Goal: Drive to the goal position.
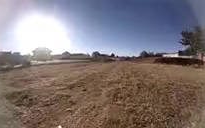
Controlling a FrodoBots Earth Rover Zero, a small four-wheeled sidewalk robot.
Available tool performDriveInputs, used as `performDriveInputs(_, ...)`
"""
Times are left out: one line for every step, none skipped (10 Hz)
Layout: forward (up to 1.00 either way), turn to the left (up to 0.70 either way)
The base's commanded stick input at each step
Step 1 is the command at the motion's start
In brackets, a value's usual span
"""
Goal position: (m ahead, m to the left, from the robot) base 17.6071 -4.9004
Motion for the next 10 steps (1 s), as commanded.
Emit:
performDriveInputs(0.50, 0.00)
performDriveInputs(0.50, 0.00)
performDriveInputs(0.50, 0.00)
performDriveInputs(0.50, 0.00)
performDriveInputs(0.50, 0.00)
performDriveInputs(0.50, 0.00)
performDriveInputs(0.50, 0.00)
performDriveInputs(0.50, 0.00)
performDriveInputs(0.50, 0.00)
performDriveInputs(0.50, 0.00)
